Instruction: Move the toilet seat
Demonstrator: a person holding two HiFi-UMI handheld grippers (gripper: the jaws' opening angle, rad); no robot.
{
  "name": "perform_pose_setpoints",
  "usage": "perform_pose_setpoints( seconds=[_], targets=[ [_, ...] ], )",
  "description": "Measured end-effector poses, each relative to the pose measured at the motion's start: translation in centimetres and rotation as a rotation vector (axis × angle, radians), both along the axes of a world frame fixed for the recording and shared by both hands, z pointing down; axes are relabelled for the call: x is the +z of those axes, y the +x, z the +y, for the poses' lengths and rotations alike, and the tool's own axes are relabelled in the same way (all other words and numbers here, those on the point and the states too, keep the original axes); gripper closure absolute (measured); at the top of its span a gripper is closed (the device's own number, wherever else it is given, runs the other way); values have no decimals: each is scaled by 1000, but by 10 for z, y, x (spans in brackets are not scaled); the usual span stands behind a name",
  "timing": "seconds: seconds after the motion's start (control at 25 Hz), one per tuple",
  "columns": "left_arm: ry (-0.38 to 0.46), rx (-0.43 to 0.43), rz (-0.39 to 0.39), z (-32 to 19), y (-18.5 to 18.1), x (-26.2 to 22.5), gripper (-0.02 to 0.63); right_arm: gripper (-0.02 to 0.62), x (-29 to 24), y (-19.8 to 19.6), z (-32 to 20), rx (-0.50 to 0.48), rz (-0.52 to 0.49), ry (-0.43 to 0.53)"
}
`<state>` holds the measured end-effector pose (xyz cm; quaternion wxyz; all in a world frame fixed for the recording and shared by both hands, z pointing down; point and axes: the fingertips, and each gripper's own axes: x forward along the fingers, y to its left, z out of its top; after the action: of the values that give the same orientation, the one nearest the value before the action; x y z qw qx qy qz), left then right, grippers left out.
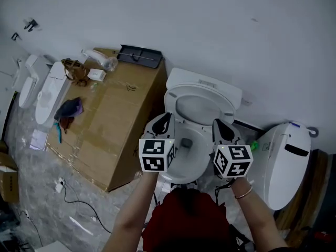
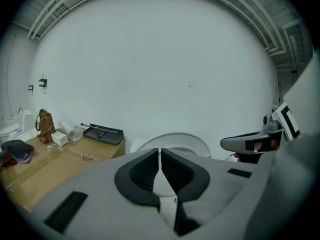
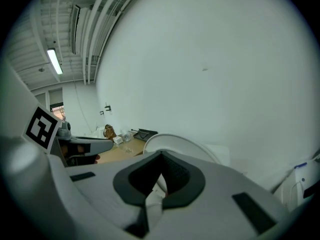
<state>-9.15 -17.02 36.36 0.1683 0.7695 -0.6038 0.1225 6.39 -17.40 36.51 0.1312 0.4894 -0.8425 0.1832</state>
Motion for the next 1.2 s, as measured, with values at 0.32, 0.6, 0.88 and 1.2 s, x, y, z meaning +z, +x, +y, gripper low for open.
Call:
perform_pose_setpoints(
  seconds=[0.32, 0.6, 0.88, 1.2],
  targets=[
    [38, -46, 5, 51, -14, -20, 571, 580, -16, -11, 39, -53, 8, 17],
    [75, -77, -7, 92, -22, -38, 574, 580, -32, -22, 69, -90, -4, 42],
    [100, -93, -24, 121, -27, -47, 574, 580, -49, -27, 94, -122, -6, 85],
    [105, -83, -41, 144, -24, -50, 574, 580, -56, -30, 118, -132, -1, 108]
  ],
)
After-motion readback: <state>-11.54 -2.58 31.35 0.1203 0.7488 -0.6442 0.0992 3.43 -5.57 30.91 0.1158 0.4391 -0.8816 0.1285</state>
